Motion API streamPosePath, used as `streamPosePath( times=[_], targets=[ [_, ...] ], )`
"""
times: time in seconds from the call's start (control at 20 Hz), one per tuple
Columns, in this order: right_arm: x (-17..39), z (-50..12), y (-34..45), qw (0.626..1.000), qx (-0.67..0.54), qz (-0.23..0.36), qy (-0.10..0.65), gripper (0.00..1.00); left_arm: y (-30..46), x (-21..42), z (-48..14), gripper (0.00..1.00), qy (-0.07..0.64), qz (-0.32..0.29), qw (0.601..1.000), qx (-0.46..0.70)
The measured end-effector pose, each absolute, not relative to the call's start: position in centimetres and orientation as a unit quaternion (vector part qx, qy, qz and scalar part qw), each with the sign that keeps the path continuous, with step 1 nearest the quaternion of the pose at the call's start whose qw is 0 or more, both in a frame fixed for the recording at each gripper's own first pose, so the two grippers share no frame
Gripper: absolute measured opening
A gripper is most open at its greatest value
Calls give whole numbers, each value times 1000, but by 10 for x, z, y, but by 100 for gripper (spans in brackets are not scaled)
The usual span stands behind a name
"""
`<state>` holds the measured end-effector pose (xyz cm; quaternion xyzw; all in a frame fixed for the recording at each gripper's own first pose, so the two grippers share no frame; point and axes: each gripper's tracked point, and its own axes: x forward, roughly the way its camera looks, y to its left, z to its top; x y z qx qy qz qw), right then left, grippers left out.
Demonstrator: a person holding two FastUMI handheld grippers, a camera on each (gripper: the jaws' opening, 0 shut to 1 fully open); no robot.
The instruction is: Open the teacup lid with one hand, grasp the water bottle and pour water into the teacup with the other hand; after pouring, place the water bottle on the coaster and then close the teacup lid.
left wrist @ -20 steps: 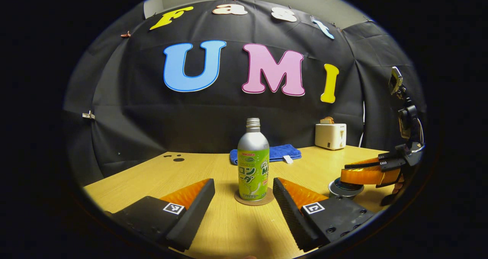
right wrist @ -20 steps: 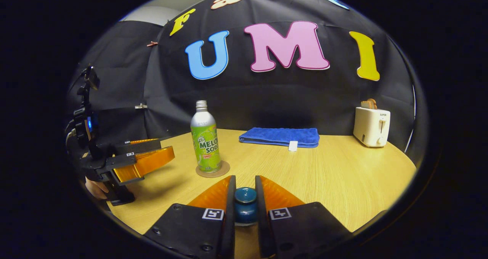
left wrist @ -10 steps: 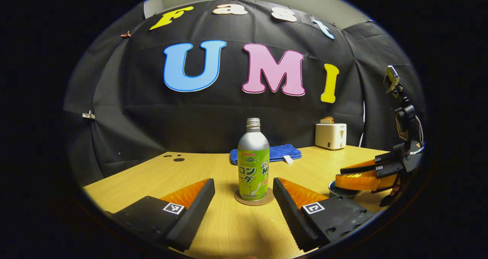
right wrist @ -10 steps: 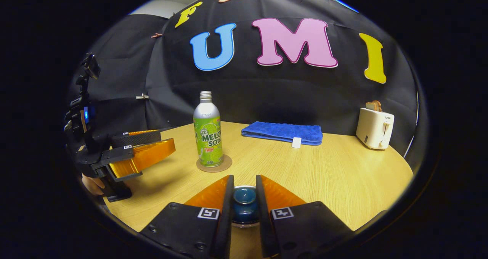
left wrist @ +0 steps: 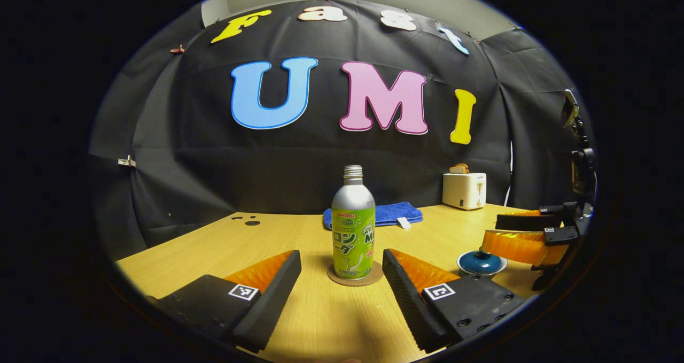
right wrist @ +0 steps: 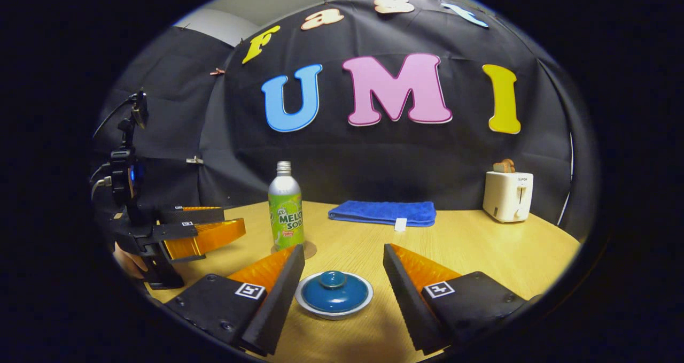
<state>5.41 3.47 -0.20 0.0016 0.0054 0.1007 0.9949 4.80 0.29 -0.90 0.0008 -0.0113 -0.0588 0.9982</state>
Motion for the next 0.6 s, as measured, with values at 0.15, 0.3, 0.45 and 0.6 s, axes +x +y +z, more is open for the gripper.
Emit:
streamPosePath(
  times=[0.15,0.3,0.45,0.6],
  targets=[
    [50,-2,20,997,1,80,3,98,0,47,-8,97,-11,-58,998,1],
    [52,0,-8,1000,-1,24,2,98,-2,44,-8,97,-10,-50,999,1],
    [47,1,-29,1000,-2,-27,0,98,-5,41,-8,97,-10,-39,999,0],
    [43,1,-32,999,-3,-41,0,98,-8,38,-8,97,-10,-28,1000,0]
  ],
)
